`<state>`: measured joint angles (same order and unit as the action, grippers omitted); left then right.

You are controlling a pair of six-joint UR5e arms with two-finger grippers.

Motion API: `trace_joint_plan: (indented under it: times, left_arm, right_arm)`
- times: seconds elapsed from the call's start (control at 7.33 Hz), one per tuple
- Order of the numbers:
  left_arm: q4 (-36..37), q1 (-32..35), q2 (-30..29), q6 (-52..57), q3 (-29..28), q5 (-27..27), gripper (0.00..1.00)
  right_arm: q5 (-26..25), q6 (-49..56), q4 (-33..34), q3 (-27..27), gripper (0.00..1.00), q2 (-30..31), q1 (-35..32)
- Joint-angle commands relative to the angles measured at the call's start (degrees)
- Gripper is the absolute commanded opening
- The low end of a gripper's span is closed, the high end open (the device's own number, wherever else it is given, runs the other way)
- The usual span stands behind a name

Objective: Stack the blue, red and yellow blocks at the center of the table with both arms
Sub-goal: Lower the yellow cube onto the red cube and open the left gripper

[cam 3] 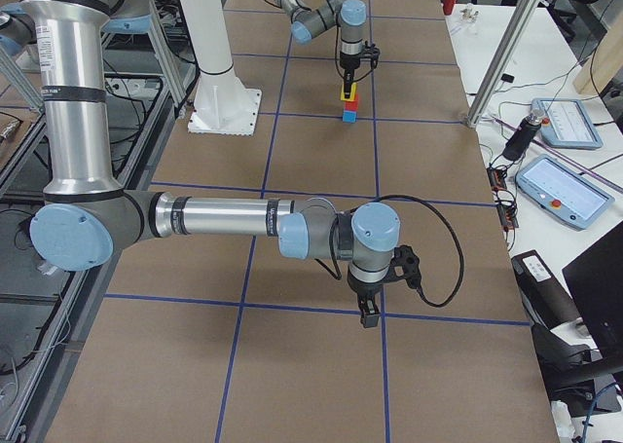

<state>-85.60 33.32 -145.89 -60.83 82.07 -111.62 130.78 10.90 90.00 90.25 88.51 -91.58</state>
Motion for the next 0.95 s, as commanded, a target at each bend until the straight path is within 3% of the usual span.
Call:
trace_joint_plan:
  times: [0.0,0.27,0.41,0.68,0.82]
  left_arm:
    - [0.0,0.34,0.08,0.1,0.02,0.0,0.29]
    - [0.0,0.78,0.08,0.28,-0.07,0.08,0.34]
    - [0.0,0.78,0.08,0.28,-0.07,0.08,0.44]
    - [-0.09,0.7,0.08,0.28,-0.24,0.08,0.75]
    - [-0.09,0.7,0.08,0.36,-0.42,0.08,0.84]
  right_arm:
    - [0.0,0.0,0.0,0.01,1.0,0.0,0.0]
    - [0.0,0.0,0.0,0.01,1.0,0.0,0.0]
    - [0.0,0.0,0.0,0.01,1.0,0.0,0.0]
    - [0.0,0.0,0.0,0.01,1.0,0.0,0.0]
    - [0.0,0.09,0.0,0.01,1.0,0.09,0.0]
